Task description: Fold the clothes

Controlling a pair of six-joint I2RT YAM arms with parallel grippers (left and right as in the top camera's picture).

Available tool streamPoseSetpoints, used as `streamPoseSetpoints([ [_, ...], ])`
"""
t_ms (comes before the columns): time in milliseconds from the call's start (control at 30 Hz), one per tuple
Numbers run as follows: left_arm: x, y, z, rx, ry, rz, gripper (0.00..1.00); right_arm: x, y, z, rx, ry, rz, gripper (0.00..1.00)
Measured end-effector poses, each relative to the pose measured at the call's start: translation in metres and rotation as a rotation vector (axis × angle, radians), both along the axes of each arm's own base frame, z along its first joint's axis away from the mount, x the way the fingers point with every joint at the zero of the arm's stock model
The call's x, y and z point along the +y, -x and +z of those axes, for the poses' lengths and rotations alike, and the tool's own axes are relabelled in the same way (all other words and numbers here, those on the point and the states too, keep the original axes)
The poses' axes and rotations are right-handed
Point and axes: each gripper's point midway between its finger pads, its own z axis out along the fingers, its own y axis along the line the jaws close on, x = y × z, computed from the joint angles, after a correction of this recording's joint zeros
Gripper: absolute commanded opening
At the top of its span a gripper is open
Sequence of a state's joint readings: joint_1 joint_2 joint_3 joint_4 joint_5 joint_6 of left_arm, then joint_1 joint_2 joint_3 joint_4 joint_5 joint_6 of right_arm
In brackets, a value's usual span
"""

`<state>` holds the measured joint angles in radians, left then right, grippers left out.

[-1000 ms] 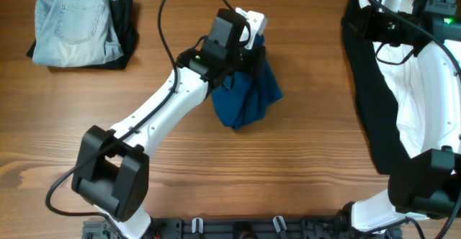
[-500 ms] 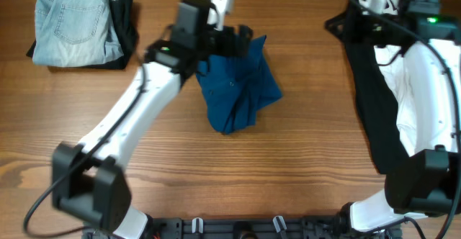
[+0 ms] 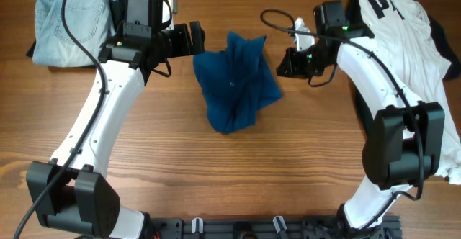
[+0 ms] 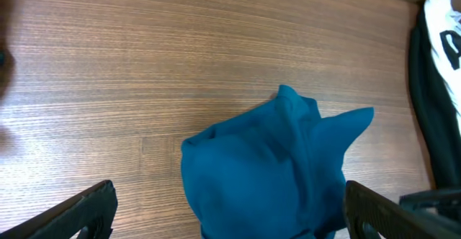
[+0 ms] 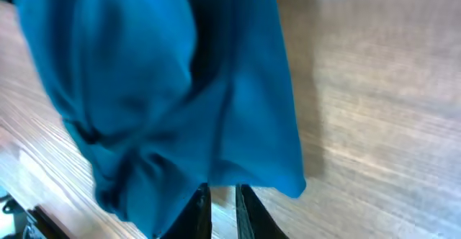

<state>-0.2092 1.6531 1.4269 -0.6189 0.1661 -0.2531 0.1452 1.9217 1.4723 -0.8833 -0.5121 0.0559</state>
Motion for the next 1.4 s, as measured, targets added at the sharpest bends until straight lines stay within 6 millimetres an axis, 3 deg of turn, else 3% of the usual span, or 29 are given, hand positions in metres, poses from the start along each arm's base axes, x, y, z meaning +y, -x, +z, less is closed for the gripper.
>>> streamPoseSetpoints([
  [67,0.001,0.0,0.0,0.0,-0.004,0.004,1.0,0.001,0.003,-0.011,-0.003,0.0,0.009,0.19],
  [133,0.001,0.0,0.0,0.0,-0.004,0.004,1.0,0.005,0.005,-0.018,-0.014,-0.002,0.026,0.34],
  [200,0.001,0.0,0.0,0.0,-0.004,0.004,1.0,0.016,0.001,-0.018,-0.053,-0.007,0.054,0.49],
  [267,0.001,0.0,-0.001,0.002,-0.005,0.004,1.0,0.034,-0.005,-0.014,-0.115,-0.02,0.095,0.55],
  [433,0.002,0.0,-0.001,0.002,-0.007,0.007,1.0,0.066,-0.008,-0.007,-0.18,-0.046,0.145,0.58],
  [633,0.002,0.0,-0.001,0.001,-0.01,0.009,1.0,0.069,-0.017,-0.006,-0.208,-0.059,0.129,0.58],
  [833,0.002,0.0,-0.001,0.001,-0.01,0.009,1.0,0.072,-0.022,-0.02,-0.202,-0.064,0.128,0.52],
  [1033,0.002,0.0,-0.001,0.002,-0.01,0.009,1.0,0.074,-0.023,-0.022,-0.195,-0.077,0.122,0.06],
  [1233,0.003,0.0,-0.001,0.001,-0.012,0.011,1.0,0.085,-0.024,-0.01,-0.208,-0.153,0.148,0.04],
  [1400,0.003,0.0,-0.001,0.0,-0.013,0.012,1.0,0.098,-0.042,0.03,-0.284,-0.219,0.154,0.04],
])
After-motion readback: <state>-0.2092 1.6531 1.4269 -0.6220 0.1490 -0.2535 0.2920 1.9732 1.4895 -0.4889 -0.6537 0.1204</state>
